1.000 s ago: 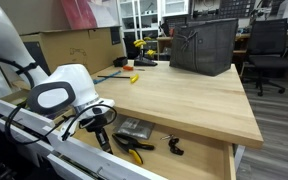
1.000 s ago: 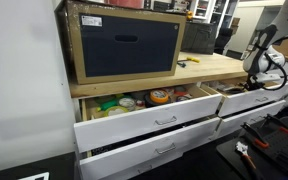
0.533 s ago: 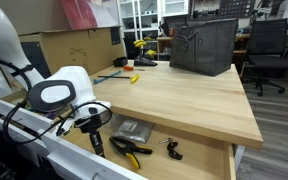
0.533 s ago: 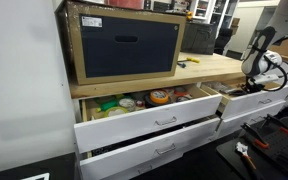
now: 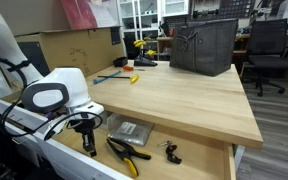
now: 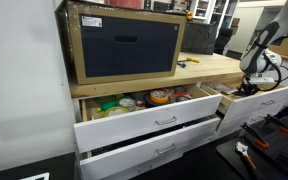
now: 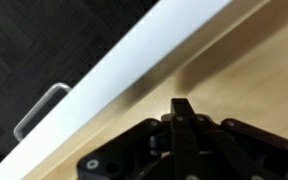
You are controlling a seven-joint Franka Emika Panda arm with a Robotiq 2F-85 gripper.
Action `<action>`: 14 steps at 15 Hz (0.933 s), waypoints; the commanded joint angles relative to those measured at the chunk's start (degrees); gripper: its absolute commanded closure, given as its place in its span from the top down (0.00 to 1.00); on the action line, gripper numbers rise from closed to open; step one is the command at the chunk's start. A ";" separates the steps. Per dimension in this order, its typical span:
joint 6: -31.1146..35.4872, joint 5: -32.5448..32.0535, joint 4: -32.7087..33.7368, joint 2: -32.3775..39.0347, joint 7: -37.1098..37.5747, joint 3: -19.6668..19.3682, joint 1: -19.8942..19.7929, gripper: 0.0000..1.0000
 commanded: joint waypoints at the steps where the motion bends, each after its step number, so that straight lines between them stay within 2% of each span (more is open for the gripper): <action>1: 2.56 6.05 -7.38 -10.69 -4.52 8.28 -8.17 0.00; 4: 5.16 16.30 -11.87 -16.73 -12.12 18.43 -16.60 0.00; 6: 5.69 27.37 -13.80 -20.06 -19.83 27.87 -23.70 0.00; 9: 1.71 42.90 -14.65 -26.19 -31.38 41.89 -34.86 0.00; 11: -1.01 53.23 -15.26 -29.89 -38.70 45.42 -36.47 0.00; 14: -4.49 60.51 -19.06 -36.19 -45.89 45.77 -35.05 0.00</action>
